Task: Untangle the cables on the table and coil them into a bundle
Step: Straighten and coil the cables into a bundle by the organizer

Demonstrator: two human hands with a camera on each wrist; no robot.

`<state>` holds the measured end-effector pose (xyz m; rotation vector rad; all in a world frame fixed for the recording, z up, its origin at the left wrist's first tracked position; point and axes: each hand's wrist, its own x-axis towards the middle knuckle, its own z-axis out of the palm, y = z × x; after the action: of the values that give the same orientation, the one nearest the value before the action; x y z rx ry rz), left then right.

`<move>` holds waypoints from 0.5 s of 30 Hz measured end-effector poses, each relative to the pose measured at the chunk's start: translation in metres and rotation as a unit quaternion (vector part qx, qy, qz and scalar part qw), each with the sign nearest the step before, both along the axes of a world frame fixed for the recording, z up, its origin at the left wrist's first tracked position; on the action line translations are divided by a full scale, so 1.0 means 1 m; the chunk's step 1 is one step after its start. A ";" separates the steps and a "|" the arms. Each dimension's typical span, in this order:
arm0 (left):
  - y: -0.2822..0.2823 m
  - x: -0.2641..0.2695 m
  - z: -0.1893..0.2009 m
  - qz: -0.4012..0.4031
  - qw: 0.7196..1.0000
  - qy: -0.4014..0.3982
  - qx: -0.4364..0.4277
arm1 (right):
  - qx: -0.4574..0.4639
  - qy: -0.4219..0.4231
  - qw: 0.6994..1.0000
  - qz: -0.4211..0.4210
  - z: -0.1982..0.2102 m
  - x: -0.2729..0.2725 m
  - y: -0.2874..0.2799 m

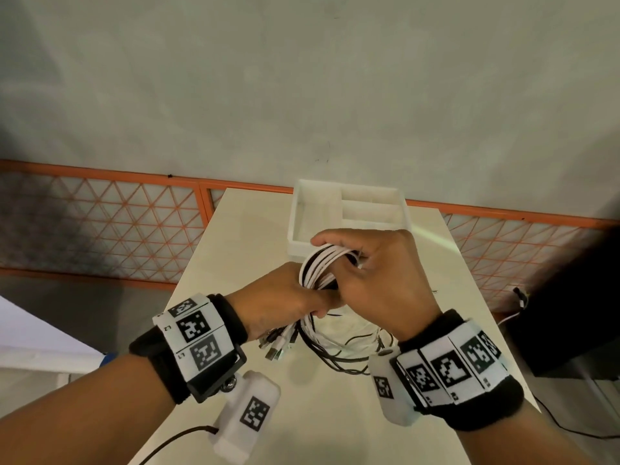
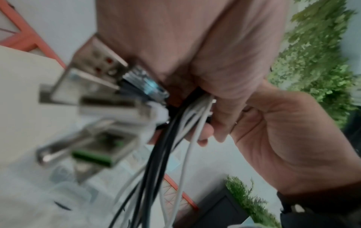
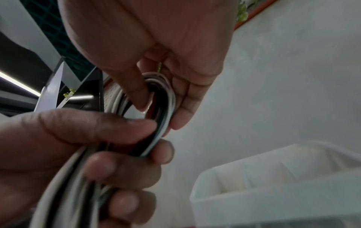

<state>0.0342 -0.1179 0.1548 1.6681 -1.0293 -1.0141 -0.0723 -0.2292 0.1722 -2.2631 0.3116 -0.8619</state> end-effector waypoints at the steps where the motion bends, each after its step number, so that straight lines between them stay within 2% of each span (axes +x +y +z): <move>1: 0.000 0.000 -0.002 0.008 1.000 -0.012 -0.011 | 0.015 0.003 1.000 -0.011 -0.002 -0.001 0.001; 7: 0.000 -0.002 -0.008 0.054 0.996 -0.063 -0.029 | 0.003 0.127 0.992 -0.012 -0.004 0.002 0.003; 15: 0.000 -0.002 -0.014 0.065 0.993 -0.078 -0.064 | 0.107 0.087 0.990 -0.027 -0.013 0.002 -0.003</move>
<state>0.0318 -0.1180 0.1407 1.7060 -1.0491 -0.7268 -0.0705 -0.2324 0.1591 -2.1389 0.5217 -0.6271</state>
